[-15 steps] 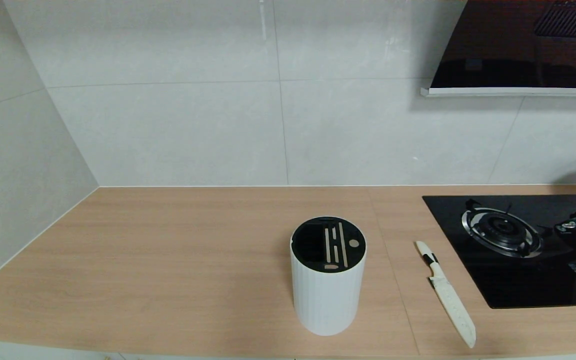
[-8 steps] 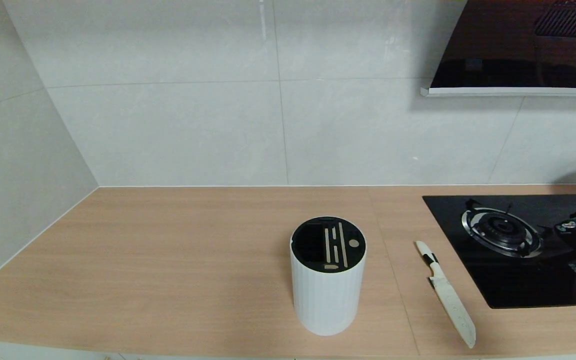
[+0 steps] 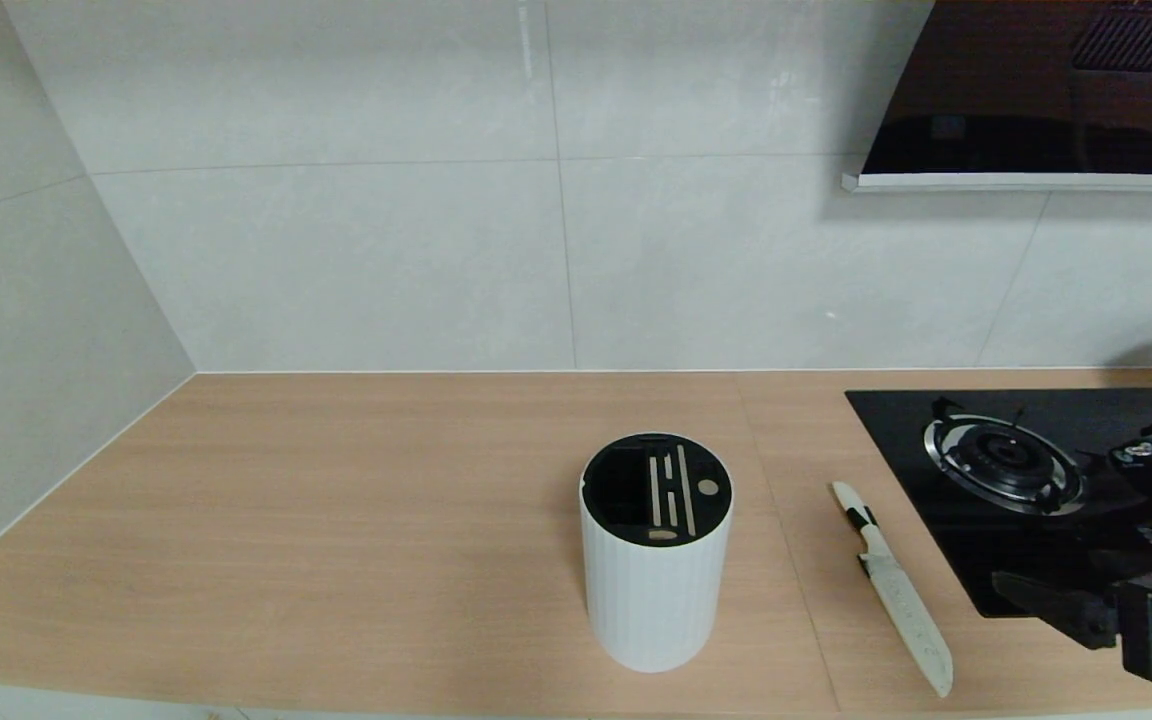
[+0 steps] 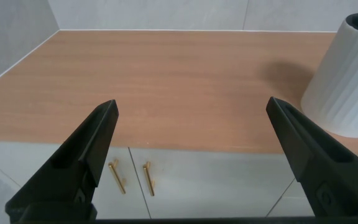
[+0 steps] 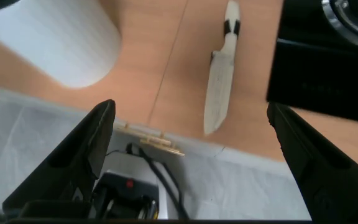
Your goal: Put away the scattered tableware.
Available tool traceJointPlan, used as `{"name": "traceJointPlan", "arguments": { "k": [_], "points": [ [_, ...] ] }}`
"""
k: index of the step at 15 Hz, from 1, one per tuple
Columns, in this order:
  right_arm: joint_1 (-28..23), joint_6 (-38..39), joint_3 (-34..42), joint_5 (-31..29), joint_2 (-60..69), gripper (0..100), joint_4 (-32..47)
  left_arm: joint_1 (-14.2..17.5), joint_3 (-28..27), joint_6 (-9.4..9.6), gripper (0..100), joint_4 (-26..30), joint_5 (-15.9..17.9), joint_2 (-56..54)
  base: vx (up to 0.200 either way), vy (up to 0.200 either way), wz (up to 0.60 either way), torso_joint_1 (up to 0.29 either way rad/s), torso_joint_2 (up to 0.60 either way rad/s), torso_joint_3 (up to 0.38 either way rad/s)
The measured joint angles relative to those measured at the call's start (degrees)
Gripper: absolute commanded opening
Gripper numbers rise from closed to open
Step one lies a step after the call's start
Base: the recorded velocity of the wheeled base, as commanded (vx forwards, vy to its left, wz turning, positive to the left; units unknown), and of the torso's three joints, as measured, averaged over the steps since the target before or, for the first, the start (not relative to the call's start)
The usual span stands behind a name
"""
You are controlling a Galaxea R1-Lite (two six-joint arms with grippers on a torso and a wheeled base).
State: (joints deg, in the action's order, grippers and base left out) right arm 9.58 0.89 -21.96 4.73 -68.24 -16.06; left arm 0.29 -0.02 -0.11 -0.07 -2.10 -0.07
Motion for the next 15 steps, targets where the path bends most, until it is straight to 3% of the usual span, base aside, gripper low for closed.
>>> {"name": "traceJointPlan", "arguments": {
  "k": [7,15],
  "points": [
    [0.23,-0.23,-1.48,-5.99,-26.43,100,-22.31,-0.05,0.02,0.04,100,0.00,0.00,0.00,0.000,0.000,0.00,0.000,0.00,0.000],
    [0.17,-0.23,-4.61,-9.62,-46.40,100,-36.94,0.01,0.02,0.09,100,0.00,0.00,0.00,0.000,0.000,0.00,0.000,0.00,0.000]
  ]
}}
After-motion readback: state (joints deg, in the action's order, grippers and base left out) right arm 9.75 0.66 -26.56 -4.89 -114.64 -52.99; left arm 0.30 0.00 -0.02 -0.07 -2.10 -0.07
